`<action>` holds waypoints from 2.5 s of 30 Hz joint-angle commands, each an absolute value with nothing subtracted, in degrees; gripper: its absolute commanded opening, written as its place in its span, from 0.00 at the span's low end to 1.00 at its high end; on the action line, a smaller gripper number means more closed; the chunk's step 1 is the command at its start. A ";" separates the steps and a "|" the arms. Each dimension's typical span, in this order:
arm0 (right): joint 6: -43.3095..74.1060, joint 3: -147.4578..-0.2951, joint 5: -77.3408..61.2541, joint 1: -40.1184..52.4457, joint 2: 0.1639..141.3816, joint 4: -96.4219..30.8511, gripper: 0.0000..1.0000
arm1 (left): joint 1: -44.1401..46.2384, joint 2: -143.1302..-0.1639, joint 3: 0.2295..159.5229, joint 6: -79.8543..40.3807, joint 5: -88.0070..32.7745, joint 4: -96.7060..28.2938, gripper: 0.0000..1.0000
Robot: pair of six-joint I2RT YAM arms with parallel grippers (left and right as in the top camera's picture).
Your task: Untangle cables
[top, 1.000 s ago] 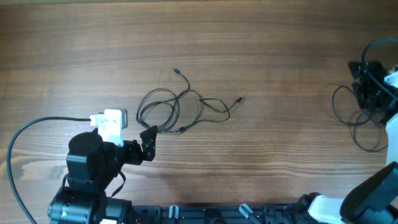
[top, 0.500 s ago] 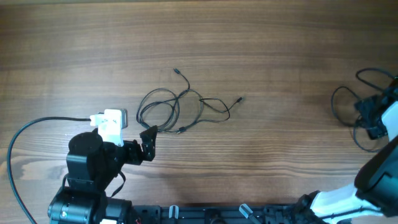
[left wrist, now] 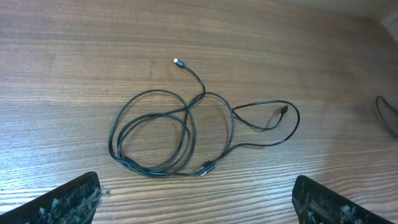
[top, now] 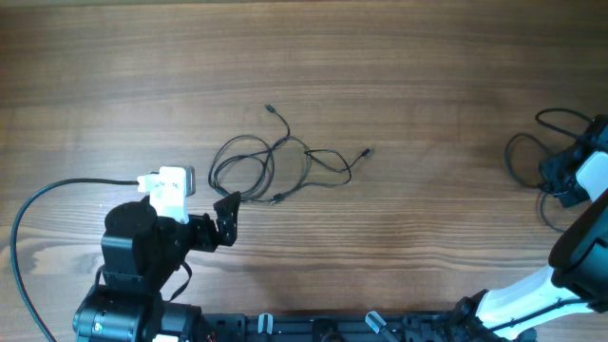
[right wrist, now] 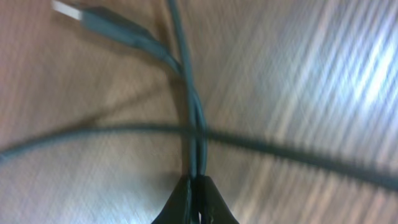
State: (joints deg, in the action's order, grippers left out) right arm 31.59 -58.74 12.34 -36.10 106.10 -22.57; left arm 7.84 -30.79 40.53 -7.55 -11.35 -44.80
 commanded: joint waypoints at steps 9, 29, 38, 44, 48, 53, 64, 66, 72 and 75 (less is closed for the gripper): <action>19.81 -58.52 22.70 -41.67 108.25 0.25 0.04 | 7.94 -30.48 40.51 -6.39 -10.79 -44.66 1.00; 18.17 -58.54 -9.58 -28.51 93.49 -5.96 1.00 | 7.94 -30.48 40.51 -6.39 -10.81 -44.66 1.00; 12.19 -58.52 -41.74 -2.00 90.63 -12.05 0.99 | 7.94 -30.48 40.51 -6.39 -10.81 -44.66 1.00; -3.44 -58.52 -32.29 15.16 91.48 -20.47 0.97 | 7.94 -30.48 40.51 -6.39 -10.81 -44.66 1.00; -3.42 -58.52 -23.40 22.92 94.19 -20.18 1.00 | 7.94 -30.48 40.51 -6.39 -10.79 -44.66 1.00; -2.81 -58.52 -12.95 27.22 100.62 -19.29 0.88 | 7.94 -30.48 40.51 -6.39 -10.79 -44.66 1.00; 1.06 -61.36 -10.83 26.28 92.75 -33.87 0.04 | 7.94 -30.48 40.51 -6.42 -10.79 -44.66 1.00; 6.63 -61.45 -7.09 25.15 86.08 -35.27 0.04 | 7.94 -30.48 40.51 -6.39 -10.79 -44.66 1.00; 24.49 -61.43 4.82 19.86 63.37 -38.41 0.04 | 7.94 -30.48 40.51 -6.39 -10.81 -44.66 1.00; 23.94 -61.41 3.09 19.79 56.40 -40.23 0.04 | 7.94 -30.48 40.51 -6.42 -10.81 -44.45 1.00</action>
State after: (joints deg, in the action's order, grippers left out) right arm 20.34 -60.90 1.72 19.79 60.60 -38.63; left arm 7.84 -30.76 40.53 -7.55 -11.33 -44.73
